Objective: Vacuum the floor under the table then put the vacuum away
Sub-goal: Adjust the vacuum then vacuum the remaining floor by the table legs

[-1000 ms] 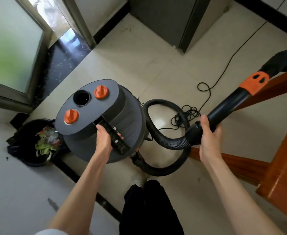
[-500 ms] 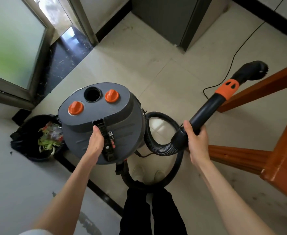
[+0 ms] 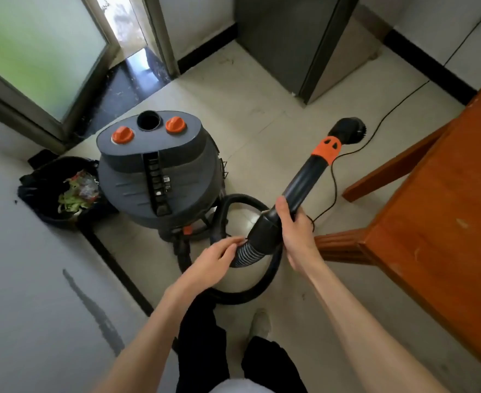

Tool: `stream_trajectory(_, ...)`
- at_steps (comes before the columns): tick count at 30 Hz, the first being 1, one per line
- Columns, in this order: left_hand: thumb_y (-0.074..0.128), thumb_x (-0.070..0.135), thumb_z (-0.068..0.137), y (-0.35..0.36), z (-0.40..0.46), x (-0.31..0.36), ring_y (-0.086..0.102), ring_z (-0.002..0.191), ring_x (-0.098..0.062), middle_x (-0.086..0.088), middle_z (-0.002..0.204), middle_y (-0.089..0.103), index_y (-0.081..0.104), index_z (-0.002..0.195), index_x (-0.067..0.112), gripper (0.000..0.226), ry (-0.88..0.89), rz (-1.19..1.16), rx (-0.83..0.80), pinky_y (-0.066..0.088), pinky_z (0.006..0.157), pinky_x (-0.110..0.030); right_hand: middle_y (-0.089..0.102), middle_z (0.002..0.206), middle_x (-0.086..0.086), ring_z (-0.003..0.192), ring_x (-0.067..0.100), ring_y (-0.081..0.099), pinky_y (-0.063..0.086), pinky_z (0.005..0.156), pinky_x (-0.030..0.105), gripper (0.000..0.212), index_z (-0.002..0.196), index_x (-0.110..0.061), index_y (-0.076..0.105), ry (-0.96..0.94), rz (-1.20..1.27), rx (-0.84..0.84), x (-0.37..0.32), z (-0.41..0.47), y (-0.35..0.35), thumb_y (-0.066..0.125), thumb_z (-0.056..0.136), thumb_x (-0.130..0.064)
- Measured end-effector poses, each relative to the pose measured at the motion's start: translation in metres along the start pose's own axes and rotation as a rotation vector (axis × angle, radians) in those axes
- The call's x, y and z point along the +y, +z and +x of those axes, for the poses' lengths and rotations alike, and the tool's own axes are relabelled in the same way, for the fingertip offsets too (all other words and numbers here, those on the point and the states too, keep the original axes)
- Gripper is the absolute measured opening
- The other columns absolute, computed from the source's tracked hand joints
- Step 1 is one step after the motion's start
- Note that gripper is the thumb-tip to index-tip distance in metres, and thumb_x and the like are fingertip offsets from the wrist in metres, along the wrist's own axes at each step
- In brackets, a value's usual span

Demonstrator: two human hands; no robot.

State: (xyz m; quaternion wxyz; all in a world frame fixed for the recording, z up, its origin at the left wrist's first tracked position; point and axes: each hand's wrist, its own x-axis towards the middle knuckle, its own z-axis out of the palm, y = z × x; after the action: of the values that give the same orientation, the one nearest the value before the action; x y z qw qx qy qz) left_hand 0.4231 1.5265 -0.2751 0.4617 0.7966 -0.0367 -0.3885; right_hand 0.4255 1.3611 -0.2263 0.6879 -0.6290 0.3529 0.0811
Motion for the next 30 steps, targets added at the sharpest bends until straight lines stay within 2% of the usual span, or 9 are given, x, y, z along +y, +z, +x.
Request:
stream_trajectory(4,0.023,0.047,0.095,0.053,-0.042,-0.013,0.055,0.088,-0.015,0.004,0.086,0.060,0.061,0.087,0.026,0.044,0.104,0.055,-0.059,0.041,0.089,-0.038,0.067,0.089,0.004,0.091,0.020,0.064,0.051,0.089,0.033,0.016,0.097,-0.017,0.055,-0.002,-0.068,-0.134,0.023,-0.034,-0.032,0.052,0.095,-0.032)
stream_trajectory(6,0.024,0.051,0.096,0.073,-0.067,-0.023,0.057,0.090,-0.018,-0.001,0.089,0.063,0.063,0.091,0.018,0.051,0.086,0.049,-0.141,0.042,0.092,-0.039,0.066,0.087,0.005,0.087,0.020,0.064,0.051,0.085,0.034,0.014,0.101,-0.017,0.053,0.015,-0.126,-0.161,0.041,-0.052,-0.043,0.053,0.095,-0.030)
stream_trajectory(9,0.033,0.032,0.102,0.097,-0.097,-0.035,0.058,0.092,-0.011,-0.008,0.097,0.063,0.064,0.101,0.010,0.038,-0.023,-0.040,-0.287,0.042,0.092,-0.031,0.064,0.095,0.018,0.088,0.030,0.064,0.053,0.087,0.046,0.015,0.104,-0.020,0.050,0.092,-0.159,-0.163,0.074,-0.076,-0.055,0.055,0.094,-0.031)
stream_trajectory(13,0.038,0.034,0.099,0.125,-0.113,-0.057,0.059,0.096,-0.020,-0.012,0.101,0.063,0.063,0.108,0.008,0.037,-0.076,-0.072,-0.425,0.045,0.087,-0.029,0.065,0.099,0.024,0.092,0.037,0.065,0.053,0.088,0.047,0.042,0.110,-0.011,0.052,0.189,-0.194,-0.116,0.113,-0.094,-0.071,0.051,0.092,-0.049)
stream_trajectory(16,0.041,0.032,0.099,0.155,-0.119,-0.075,0.057,0.087,-0.007,0.004,0.089,0.060,0.063,0.099,0.021,0.025,-0.121,-0.053,-0.486,0.042,0.082,-0.021,0.068,0.087,0.016,0.081,0.029,0.067,0.054,0.081,0.041,0.049,0.106,-0.007,0.055,0.189,-0.305,-0.123,0.143,-0.106,-0.089,0.050,0.091,-0.053)
stream_trajectory(19,0.047,0.031,0.098,0.188,-0.123,-0.094,0.061,0.092,-0.003,0.010,0.094,0.066,0.064,0.100,0.027,0.018,-0.199,-0.067,-0.489,0.045,0.090,-0.021,0.065,0.063,0.006,0.059,0.020,0.065,0.054,0.068,0.036,0.035,0.093,-0.010,0.052,0.205,-0.338,-0.215,0.170,-0.113,-0.110,0.052,0.093,-0.046)
stream_trajectory(22,0.044,0.025,0.099,0.225,-0.117,-0.114,0.062,0.101,-0.013,-0.003,0.107,0.066,0.063,0.115,0.015,0.027,-0.263,-0.003,-0.426,0.044,0.097,-0.027,0.062,0.059,0.004,0.053,0.015,0.062,0.051,0.061,0.030,0.028,0.085,-0.015,0.049,0.214,-0.383,-0.264,0.195,-0.113,-0.136,0.050,0.095,-0.041)
stream_trajectory(26,0.035,0.018,0.102,0.266,-0.091,-0.114,0.057,0.077,-0.005,-0.002,0.097,0.062,0.058,0.121,0.004,0.032,-0.355,-0.149,-0.104,0.045,0.073,-0.012,0.060,0.062,0.006,0.055,0.016,0.061,0.052,0.064,0.036,0.037,0.084,-0.010,0.053,0.198,-0.472,-0.247,0.234,-0.100,-0.180,0.051,0.093,-0.046)
stream_trajectory(30,0.031,0.028,0.102,0.312,-0.044,-0.103,0.056,0.085,-0.013,-0.006,0.106,0.061,0.053,0.125,0.007,0.038,-0.368,-0.373,0.181,0.044,0.068,-0.021,0.058,0.060,0.004,0.050,0.013,0.060,0.049,0.054,0.029,0.034,0.084,-0.013,0.053,0.150,-0.497,-0.346,0.275,-0.080,-0.223,0.048,0.094,-0.046)
